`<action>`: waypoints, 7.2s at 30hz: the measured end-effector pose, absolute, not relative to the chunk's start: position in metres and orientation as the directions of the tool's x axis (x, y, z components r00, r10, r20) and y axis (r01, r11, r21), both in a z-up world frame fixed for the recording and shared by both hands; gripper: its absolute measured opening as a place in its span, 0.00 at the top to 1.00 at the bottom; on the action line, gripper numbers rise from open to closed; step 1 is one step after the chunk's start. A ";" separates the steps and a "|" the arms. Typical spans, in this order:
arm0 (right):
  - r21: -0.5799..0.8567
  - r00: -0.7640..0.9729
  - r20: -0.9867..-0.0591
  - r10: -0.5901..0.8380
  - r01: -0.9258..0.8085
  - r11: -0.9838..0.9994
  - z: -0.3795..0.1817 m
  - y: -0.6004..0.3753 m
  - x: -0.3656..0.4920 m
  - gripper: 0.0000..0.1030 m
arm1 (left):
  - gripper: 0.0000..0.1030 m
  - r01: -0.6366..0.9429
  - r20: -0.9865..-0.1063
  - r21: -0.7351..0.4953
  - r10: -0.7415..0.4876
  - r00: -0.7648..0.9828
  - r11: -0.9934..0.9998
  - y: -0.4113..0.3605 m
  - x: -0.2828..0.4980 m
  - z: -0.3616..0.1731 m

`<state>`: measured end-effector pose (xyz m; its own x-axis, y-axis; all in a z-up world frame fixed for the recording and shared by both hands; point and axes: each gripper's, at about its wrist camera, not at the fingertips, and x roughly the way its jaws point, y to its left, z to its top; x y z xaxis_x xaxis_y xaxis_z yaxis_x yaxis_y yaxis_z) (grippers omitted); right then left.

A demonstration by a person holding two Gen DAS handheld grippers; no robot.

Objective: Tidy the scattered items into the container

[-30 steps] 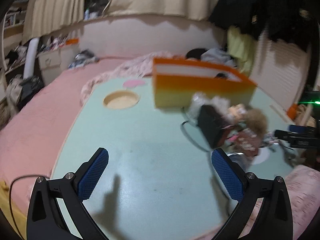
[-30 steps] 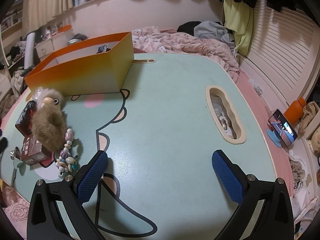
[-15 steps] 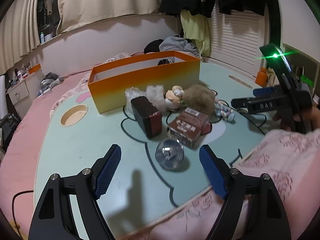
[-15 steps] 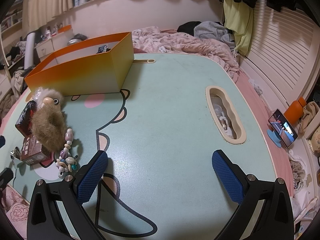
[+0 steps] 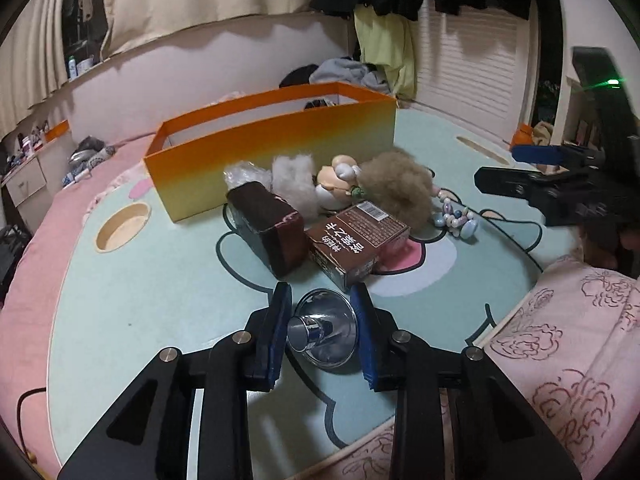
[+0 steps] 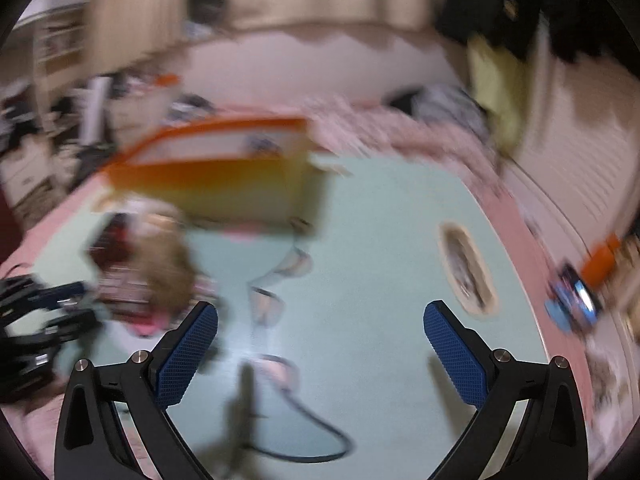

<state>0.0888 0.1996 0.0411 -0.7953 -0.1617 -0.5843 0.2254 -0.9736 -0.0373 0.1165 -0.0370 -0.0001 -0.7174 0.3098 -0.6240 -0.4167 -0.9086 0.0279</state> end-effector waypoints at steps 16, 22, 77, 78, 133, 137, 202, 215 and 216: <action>-0.096 -0.682 -0.689 -0.245 0.422 -0.902 0.017 0.152 0.079 0.81 | 0.69 -0.394 -0.600 0.008 0.310 -0.737 -0.919 -0.044 0.122 0.000; -0.048 -0.703 -0.657 -0.273 0.400 -0.915 0.023 0.162 0.086 0.81 | 0.69 -0.394 -0.595 0.014 0.309 -0.742 -0.919 -0.045 0.123 0.000; 0.092 -0.685 -0.627 -0.371 0.407 -0.909 0.098 0.137 -0.082 0.80 | 0.58 -0.285 -0.676 -0.147 0.307 -0.670 -0.947 -0.043 -0.100 0.066; 0.097 -0.686 -0.627 -0.369 0.402 -0.911 0.097 0.137 -0.084 0.74 | 0.53 -0.273 -0.677 -0.153 0.302 -0.672 -0.950 -0.045 -0.101 0.066; -0.027 -0.663 -0.741 -0.106 0.187 -0.982 0.013 0.195 0.048 0.00 | 0.00 -0.183 -0.659 -0.040 0.164 -0.734 -0.982 -0.072 0.098 -0.012; -0.027 -0.664 -0.741 -0.105 0.186 -0.982 0.013 0.195 0.048 0.00 | 0.00 -0.183 -0.659 -0.040 0.163 -0.735 -0.982 -0.072 0.098 -0.012; 0.173 -0.634 -0.655 -0.411 0.404 -0.898 0.042 0.160 0.046 0.77 | 0.00 -0.196 -0.651 -0.076 0.197 -0.733 -0.978 -0.077 0.096 -0.004; 0.214 -0.638 -0.647 -0.418 0.375 -0.902 0.039 0.172 0.047 0.76 | 0.13 -0.316 -0.629 -0.001 0.246 -0.738 -0.949 -0.068 0.046 0.031; 0.216 -0.636 -0.648 -0.419 0.373 -0.902 0.038 0.173 0.047 0.76 | 0.16 -0.328 -0.639 -0.011 0.259 -0.724 -0.945 -0.066 0.043 0.026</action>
<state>0.0474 0.1727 0.0385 -0.6364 -0.4185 -0.6479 0.3732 -0.9022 0.2162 0.0428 -0.0660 0.0265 -0.7244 0.2590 -0.6389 -0.3280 -0.9446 -0.0110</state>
